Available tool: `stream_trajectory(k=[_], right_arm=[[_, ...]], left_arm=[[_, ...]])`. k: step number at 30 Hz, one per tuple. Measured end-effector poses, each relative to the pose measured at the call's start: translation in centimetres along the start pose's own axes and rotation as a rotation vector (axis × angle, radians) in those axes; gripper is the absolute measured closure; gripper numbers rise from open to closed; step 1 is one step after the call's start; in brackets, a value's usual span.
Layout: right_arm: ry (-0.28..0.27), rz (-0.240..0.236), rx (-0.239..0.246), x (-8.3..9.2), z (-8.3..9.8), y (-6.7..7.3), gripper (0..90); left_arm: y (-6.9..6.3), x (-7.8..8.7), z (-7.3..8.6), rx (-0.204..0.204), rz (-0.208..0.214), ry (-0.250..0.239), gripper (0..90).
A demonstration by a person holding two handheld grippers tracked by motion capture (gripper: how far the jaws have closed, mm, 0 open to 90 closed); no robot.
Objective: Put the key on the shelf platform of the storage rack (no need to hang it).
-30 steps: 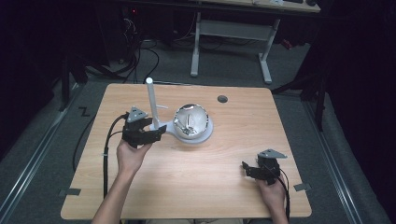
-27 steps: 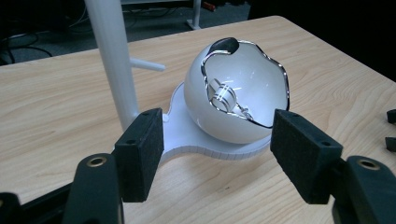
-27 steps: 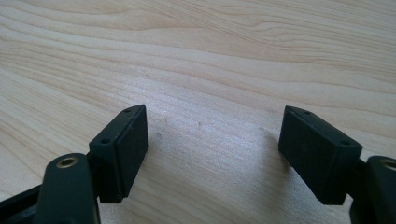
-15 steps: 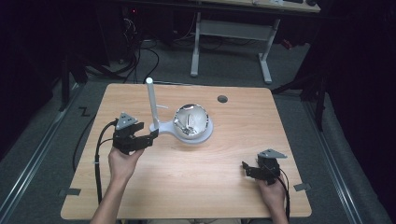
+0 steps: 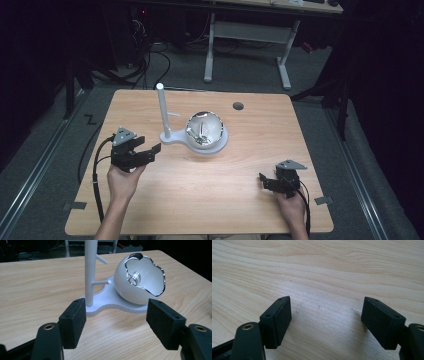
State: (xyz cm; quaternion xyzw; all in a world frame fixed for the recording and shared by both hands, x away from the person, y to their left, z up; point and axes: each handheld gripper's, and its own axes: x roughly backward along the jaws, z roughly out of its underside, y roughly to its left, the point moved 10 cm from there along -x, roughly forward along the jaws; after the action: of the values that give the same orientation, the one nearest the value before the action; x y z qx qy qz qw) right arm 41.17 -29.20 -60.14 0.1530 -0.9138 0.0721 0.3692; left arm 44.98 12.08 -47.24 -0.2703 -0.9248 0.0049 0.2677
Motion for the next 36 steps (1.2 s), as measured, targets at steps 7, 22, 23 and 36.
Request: stream_trajectory(k=[7, 22, 23, 36], right_arm=[[0.000, 0.000, 0.000, 0.0, 0.0, 0.0, 24.6], [0.000, 0.000, 0.000, 0.0, 0.0, 0.0, 24.6], [0.000, -0.001, -0.002, 0.0, 0.0, 0.0, 24.6], [0.000, 0.000, -0.001, 0.0, 0.0, 0.0, 24.6]], left_arm=[[0.5, 0.5, 0.5, 0.012, -0.013, -0.002, 32.6], [1.5, 1.2, 2.3, 0.056, -0.028, 0.006, 32.4], [1.5, 1.3, 2.4, 0.060, -0.027, 0.005, 32.3], [1.9, 1.7, 3.9, 0.093, -0.036, 0.012, 32.1]])
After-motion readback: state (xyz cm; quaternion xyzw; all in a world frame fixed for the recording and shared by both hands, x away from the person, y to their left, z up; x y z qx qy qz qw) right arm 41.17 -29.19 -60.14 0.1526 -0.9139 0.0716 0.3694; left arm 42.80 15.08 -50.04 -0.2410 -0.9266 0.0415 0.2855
